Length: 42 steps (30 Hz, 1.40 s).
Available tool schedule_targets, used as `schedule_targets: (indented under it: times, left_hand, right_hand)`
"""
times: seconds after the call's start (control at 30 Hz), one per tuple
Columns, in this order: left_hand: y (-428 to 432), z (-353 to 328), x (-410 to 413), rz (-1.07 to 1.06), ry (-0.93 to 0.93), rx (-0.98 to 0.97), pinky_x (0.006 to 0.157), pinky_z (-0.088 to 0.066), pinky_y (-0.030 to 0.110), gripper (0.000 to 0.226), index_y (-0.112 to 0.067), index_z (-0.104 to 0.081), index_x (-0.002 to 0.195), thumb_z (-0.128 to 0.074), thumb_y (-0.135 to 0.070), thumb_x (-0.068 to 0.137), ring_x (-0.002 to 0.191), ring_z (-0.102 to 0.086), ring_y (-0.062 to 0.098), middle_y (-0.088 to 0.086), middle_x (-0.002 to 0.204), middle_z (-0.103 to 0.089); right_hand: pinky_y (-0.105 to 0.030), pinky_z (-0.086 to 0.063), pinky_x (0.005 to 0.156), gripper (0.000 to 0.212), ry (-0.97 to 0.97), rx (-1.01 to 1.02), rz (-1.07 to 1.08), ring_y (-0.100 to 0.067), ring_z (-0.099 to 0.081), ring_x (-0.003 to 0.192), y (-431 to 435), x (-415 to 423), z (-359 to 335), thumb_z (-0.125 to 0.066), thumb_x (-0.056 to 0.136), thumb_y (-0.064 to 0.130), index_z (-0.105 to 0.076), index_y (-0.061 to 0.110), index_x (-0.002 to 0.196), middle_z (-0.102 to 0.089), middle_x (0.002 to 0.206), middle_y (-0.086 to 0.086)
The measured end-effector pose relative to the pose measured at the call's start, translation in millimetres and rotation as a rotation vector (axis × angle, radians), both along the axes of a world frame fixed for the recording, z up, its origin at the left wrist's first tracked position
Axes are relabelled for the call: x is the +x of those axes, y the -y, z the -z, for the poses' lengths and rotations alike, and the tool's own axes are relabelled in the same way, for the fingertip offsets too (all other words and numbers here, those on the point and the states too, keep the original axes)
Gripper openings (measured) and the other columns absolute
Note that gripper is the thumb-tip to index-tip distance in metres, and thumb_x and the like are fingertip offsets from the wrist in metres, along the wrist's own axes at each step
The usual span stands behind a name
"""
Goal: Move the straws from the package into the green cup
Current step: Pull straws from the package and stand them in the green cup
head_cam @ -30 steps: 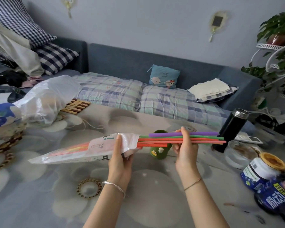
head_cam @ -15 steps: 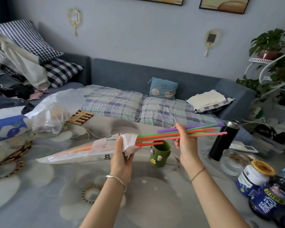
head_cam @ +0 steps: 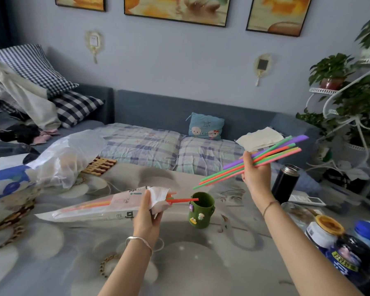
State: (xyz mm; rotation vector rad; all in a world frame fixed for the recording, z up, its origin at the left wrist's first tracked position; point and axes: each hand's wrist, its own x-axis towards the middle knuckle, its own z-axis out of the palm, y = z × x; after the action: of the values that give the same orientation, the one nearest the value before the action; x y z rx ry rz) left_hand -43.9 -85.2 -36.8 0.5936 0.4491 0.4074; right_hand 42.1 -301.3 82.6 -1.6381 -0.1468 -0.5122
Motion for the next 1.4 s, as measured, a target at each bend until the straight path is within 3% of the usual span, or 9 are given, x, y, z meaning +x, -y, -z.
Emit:
schedule_targets:
  times: [0.1,0.3,0.43,0.53,0.6,0.97,1.13,1.3,1.4]
  left_hand:
    - [3.7,6.2,8.0,0.031,0.003,0.012,0.108,-0.043,0.041,0.051,-0.001,-0.057,0.127,-0.063,-0.034,0.089,0.115,-0.062,0.031,0.020,0.123,-0.066]
    - [6.9,20.9,27.0,0.063,0.019,0.064,0.108,-0.042,0.043,0.058,0.000,-0.059,0.126,-0.067,-0.039,0.084,0.117,-0.062,0.032,0.021,0.123,-0.066]
    - [0.1,32.7,38.6,0.058,0.033,0.070,0.107,-0.043,0.043,0.072,-0.003,-0.059,0.127,-0.076,-0.045,0.072,0.114,-0.064,0.031,0.019,0.123,-0.067]
    - [-7.1,40.9,43.5,0.085,0.062,0.089,0.107,-0.044,0.042,0.087,-0.004,-0.057,0.129,-0.083,-0.050,0.060,0.115,-0.064,0.030,0.018,0.124,-0.066]
    - [-12.6,45.2,45.9,0.080,0.077,0.108,0.106,-0.044,0.042,0.077,-0.002,-0.058,0.129,-0.077,-0.047,0.070,0.114,-0.064,0.032,0.019,0.123,-0.067]
    - [-12.2,38.6,43.3,0.063,0.079,0.099,0.106,-0.045,0.042,0.081,-0.004,-0.057,0.130,-0.079,-0.047,0.066,0.115,-0.064,0.029,0.018,0.126,-0.065]
    - [-6.7,35.9,43.0,0.039,0.034,0.068,0.100,-0.050,0.041,0.073,-0.006,-0.053,0.133,-0.075,-0.044,0.074,0.113,-0.065,0.030,0.017,0.126,-0.065]
    - [-6.0,44.0,48.1,0.033,0.023,0.050,0.102,-0.048,0.044,0.060,-0.005,-0.053,0.132,-0.070,-0.035,0.083,0.114,-0.064,0.032,0.018,0.124,-0.066]
    - [-11.4,53.2,52.4,0.041,0.031,0.066,0.104,-0.046,0.045,0.076,-0.005,-0.053,0.133,-0.077,-0.043,0.071,0.114,-0.064,0.033,0.019,0.125,-0.065]
  right_hand:
    - [-0.033,-0.051,0.055,0.028,0.009,-0.136,0.024,-0.020,-0.059,0.059,-1.2,8.6,9.0,-0.053,0.093,0.027,-0.055,0.016,0.067,-0.058,0.063,-0.004]
    - [-0.027,-0.044,0.046,0.029,-0.021,-0.290,-0.010,-0.015,-0.055,0.051,-11.7,22.9,38.8,-0.052,0.092,0.030,-0.054,0.019,0.066,-0.055,0.056,0.000]
    - [-0.038,-0.054,0.054,0.025,-0.049,-0.325,-0.039,-0.025,-0.065,0.062,-20.1,33.5,51.2,-0.054,0.092,0.030,-0.059,0.013,0.073,-0.063,0.066,-0.007]
    - [-0.029,-0.048,0.045,0.026,-0.035,-0.313,-0.041,-0.020,-0.060,0.055,-19.7,38.7,50.3,-0.053,0.092,0.030,-0.056,0.015,0.070,-0.058,0.061,-0.003]
    - [-0.021,-0.043,0.042,0.028,-0.003,-0.318,-0.027,-0.013,-0.055,0.049,-16.2,39.8,44.2,-0.052,0.092,0.029,-0.054,0.018,0.066,-0.054,0.055,0.002]
    - [-0.022,-0.049,0.047,0.025,0.115,-0.297,-0.003,-0.011,-0.059,0.056,2.6,31.7,29.8,-0.052,0.093,0.025,-0.053,0.027,0.068,-0.057,0.060,0.003]
    - [-0.036,-0.055,0.055,0.023,-0.003,-0.342,-0.063,-0.021,-0.065,0.062,-14.9,37.1,52.2,-0.053,0.092,0.029,-0.056,0.022,0.070,-0.061,0.062,0.001]
    - [-0.032,-0.052,0.056,0.030,-0.159,-0.406,-0.127,-0.024,-0.064,0.064,-34.2,57.5,89.9,-0.054,0.092,0.028,-0.063,0.001,0.082,-0.062,0.063,-0.003]
    - [-0.030,-0.050,0.058,0.032,-0.251,-0.414,-0.161,-0.022,-0.062,0.065,-37.9,72.5,107.5,-0.054,0.091,0.027,-0.063,-0.003,0.087,-0.063,0.071,-0.011]
